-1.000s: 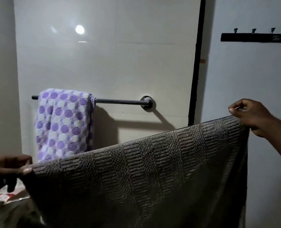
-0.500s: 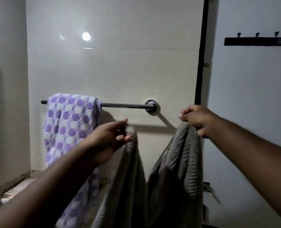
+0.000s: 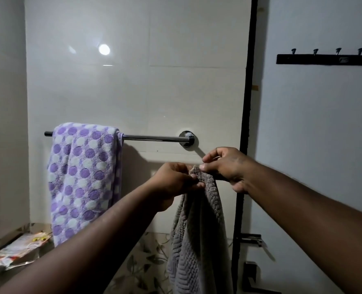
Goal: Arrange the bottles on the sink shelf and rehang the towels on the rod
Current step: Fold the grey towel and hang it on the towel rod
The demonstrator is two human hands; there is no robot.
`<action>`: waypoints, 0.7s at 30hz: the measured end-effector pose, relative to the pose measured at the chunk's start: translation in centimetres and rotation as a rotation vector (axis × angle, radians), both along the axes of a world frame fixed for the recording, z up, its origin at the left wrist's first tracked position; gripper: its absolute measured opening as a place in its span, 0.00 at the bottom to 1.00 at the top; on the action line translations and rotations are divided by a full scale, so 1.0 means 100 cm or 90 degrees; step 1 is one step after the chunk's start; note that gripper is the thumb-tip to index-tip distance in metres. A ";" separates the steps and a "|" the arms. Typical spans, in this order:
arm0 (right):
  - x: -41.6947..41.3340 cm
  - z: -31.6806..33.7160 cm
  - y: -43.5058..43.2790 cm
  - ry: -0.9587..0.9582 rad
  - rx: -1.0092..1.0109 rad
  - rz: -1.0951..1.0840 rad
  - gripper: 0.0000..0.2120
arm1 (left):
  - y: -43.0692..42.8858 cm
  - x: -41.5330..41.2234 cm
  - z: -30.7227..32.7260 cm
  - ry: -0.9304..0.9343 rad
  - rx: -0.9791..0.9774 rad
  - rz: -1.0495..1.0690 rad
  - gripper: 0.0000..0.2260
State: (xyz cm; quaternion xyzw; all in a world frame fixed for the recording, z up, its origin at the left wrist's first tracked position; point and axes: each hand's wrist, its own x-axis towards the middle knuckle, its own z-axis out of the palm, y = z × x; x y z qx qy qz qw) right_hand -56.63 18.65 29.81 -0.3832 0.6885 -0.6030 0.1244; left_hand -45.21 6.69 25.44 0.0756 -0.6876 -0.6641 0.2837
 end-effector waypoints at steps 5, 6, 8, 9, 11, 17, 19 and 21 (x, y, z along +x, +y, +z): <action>0.005 -0.003 0.015 0.030 0.001 -0.035 0.11 | 0.001 0.004 0.001 -0.057 -0.126 0.013 0.05; 0.004 -0.003 0.016 0.048 -0.006 -0.053 0.11 | 0.002 0.003 0.002 -0.062 -0.148 0.018 0.06; 0.003 -0.002 0.018 0.074 -0.022 -0.084 0.12 | 0.001 0.000 0.003 -0.062 -0.161 0.030 0.07; 0.002 -0.003 0.019 0.083 -0.025 -0.094 0.12 | 0.003 -0.001 0.005 -0.060 -0.166 0.035 0.07; 0.002 -0.004 0.018 0.106 -0.016 -0.108 0.12 | 0.005 -0.004 0.005 -0.046 -0.165 0.026 0.07; 0.005 -0.007 0.017 0.101 -0.020 -0.098 0.08 | 0.008 -0.007 0.003 -0.011 -0.152 0.027 0.09; 0.005 -0.008 0.017 0.070 -0.023 -0.058 0.07 | 0.011 -0.009 0.003 -0.003 -0.157 0.055 0.10; 0.006 -0.008 0.017 0.040 -0.025 -0.023 0.06 | 0.014 -0.010 0.003 0.006 -0.157 0.078 0.11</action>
